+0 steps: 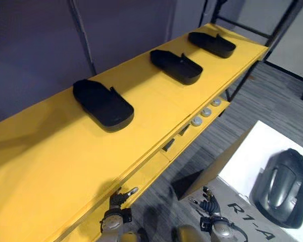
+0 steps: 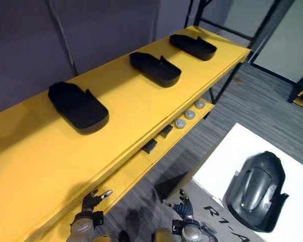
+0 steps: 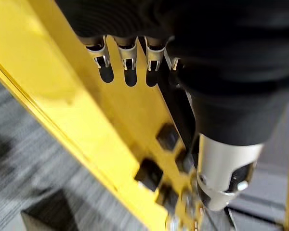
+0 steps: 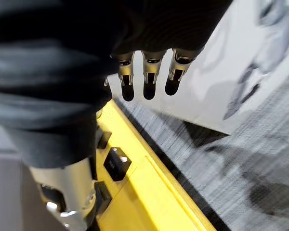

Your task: Walk over and take plastic housings, then place them on the shelf

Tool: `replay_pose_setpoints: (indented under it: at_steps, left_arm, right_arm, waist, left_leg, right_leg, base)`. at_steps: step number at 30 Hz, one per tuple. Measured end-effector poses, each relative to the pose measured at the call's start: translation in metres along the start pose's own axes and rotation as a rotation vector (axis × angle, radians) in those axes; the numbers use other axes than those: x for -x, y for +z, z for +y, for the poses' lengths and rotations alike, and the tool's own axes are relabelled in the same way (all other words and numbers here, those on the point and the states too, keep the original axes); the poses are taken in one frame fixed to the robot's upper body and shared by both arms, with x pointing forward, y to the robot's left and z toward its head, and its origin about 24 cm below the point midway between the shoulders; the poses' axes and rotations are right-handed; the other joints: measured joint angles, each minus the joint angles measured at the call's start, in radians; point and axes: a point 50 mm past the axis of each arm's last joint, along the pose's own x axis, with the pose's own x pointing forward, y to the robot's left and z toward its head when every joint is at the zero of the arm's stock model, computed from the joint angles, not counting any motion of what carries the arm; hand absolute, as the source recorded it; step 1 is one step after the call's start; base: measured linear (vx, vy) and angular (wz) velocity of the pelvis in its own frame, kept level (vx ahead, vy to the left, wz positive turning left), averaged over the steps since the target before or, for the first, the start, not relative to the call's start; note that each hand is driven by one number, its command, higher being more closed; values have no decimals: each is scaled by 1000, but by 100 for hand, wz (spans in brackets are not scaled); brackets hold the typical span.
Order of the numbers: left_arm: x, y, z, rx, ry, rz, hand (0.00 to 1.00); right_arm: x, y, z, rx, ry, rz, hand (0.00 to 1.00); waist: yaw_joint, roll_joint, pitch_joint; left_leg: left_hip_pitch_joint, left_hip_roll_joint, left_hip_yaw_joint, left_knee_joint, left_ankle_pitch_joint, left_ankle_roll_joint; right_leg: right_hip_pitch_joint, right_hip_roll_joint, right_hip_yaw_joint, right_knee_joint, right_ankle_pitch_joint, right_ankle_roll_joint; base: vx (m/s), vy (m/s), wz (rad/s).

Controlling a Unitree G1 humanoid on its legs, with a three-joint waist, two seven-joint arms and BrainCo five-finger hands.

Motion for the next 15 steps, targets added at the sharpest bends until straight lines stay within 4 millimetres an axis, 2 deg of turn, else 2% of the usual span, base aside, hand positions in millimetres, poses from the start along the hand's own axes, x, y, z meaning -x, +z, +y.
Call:
replay_pose_setpoints:
  at_steps: [1,2,3,5,7,8,9,10,11,12,13,15]
  left_arm:
    - [0,-5,3,-2,9,20,0]
    - [-1,-11,9,-19,22,47,0]
    - [-1,-19,11,-37,21,86,0]
    - [2,-28,14,-45,24,118,0]
    - [4,-32,19,-55,33,129,0]
    - [5,-33,21,-58,36,132,0]
    - [4,-34,25,-64,46,138,0]
    - [4,-35,28,-67,54,146,0]
    - [4,-36,28,-70,54,151,0]
    - [4,-36,28,-71,51,151,0]
    - [4,-38,27,-69,49,156,0]
    - [3,-37,22,-70,34,156,0]
  right_arm:
    - [-3,-3,0,9,4,23,0]
    - [-8,-5,1,19,8,46,0]
    - [-13,-5,-3,41,1,66,0]
    - [-11,-14,-10,60,-13,104,0]
    - [-11,-16,-13,68,-22,112,0]
    - [-12,-16,-13,74,-20,112,0]
    - [-14,-12,-11,79,-16,100,0]
    - [-16,-8,-11,89,-14,88,0]
    - [-17,-6,-11,89,-14,82,0]
    - [-18,-4,-12,94,-17,77,0]
    - [-17,-6,-15,105,-19,82,0]
    - [-16,-8,-19,116,-27,89,0]
  waist:
    - [6,-3,-13]
    - [12,-13,-21]
    - [-2,2,-20]
    - [2,4,-26]
    - [1,10,-33]
    - [5,13,-33]
    - [10,18,-30]
    - [16,13,-32]
    - [21,12,-33]
    - [16,33,-28]
    - [18,49,-32]
    - [7,61,-26]
  left_leg:
    - [-3,3,33,-24,17,-7]
    - [-14,-1,60,-38,36,-15]
    - [-27,10,28,-46,61,-13]
    - [0,30,13,-72,72,-27]
    - [36,65,57,-107,87,-51]
    - [52,87,82,-116,94,-60]
    - [72,106,115,-117,96,-62]
    - [94,106,171,-106,96,-63]
    - [108,108,196,-99,95,-65]
    - [134,121,207,-97,98,-72]
    - [154,126,209,-105,98,-76]
    - [179,133,210,-112,99,-83]
  right_leg:
    - [28,-11,-38,-113,-1,-1]
    - [47,-14,-72,-249,8,-26]
    - [55,14,-53,-316,53,-55]
    - [84,44,-10,-379,98,-57]
    - [86,72,-26,-414,150,-45]
    - [83,83,-69,-426,172,-48]
    - [67,70,-207,-418,161,-59]
    - [57,16,-407,-414,153,-96]
    - [53,1,-460,-398,166,-123]
    - [53,11,-503,-381,177,-134]
    - [64,25,-504,-387,179,-140]
    - [81,48,-468,-405,185,-155]
  base:
    - [21,-49,-102]
    - [15,-155,-117]
    - [10,-187,-97]
    - [43,-190,-88]
    - [35,-134,-101]
    - [-33,-219,-125]
    - [-69,-265,-162]
    - [-76,-246,-151]
    - [-36,-159,-139]
    - [25,-169,-125]
    - [49,-180,-107]
    - [39,-124,-65]
